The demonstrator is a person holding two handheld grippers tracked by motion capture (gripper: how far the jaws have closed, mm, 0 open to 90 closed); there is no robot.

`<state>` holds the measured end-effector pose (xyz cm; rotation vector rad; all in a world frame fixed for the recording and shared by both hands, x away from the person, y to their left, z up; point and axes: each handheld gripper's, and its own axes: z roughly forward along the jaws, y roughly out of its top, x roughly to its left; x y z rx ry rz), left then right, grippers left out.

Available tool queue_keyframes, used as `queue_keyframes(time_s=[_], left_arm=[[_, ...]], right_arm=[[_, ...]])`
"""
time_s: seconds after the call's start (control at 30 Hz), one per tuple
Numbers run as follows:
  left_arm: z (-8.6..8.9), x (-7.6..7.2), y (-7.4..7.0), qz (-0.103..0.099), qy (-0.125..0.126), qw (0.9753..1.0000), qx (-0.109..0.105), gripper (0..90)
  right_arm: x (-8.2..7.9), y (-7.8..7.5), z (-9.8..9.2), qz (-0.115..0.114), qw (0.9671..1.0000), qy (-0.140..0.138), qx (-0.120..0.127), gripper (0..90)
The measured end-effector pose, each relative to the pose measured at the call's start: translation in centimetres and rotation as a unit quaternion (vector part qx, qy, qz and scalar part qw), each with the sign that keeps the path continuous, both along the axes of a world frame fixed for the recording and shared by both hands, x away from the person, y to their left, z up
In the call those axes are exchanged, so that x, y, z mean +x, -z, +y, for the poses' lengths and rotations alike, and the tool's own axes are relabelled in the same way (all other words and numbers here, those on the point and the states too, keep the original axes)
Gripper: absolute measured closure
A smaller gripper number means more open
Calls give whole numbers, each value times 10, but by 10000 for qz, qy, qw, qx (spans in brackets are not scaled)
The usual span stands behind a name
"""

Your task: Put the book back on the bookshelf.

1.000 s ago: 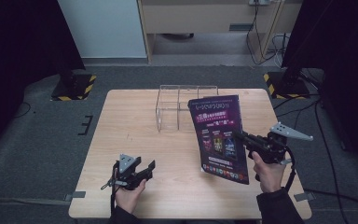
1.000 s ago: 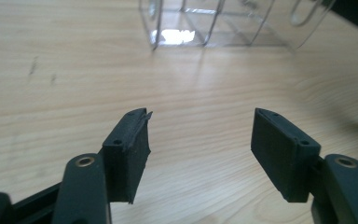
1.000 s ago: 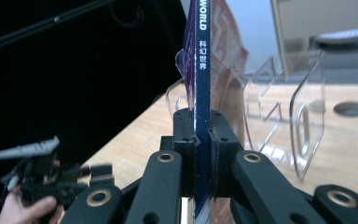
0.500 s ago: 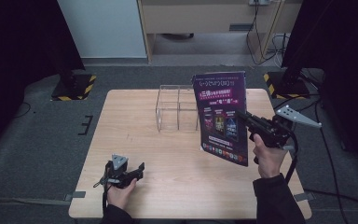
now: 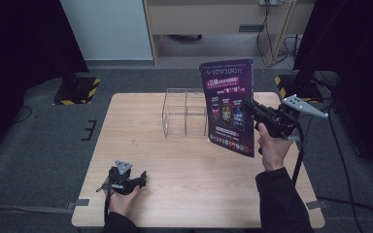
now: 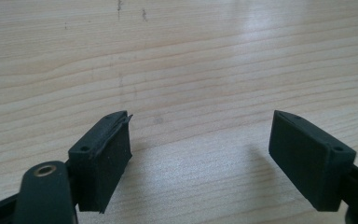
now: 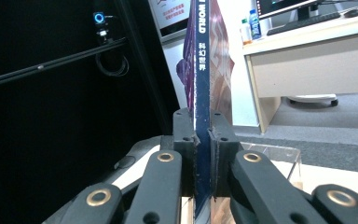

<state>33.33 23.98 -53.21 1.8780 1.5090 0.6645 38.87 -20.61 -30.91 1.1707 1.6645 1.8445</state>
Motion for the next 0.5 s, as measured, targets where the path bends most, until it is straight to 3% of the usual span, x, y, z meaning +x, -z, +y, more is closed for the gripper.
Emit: queue_keyframes(time_s=[0.5], left_arm=[[0, 4, 3, 95, -62, 9999, 65, 160]], right_arm=[[29, -6, 4, -163, 9993, 327, 80, 844]])
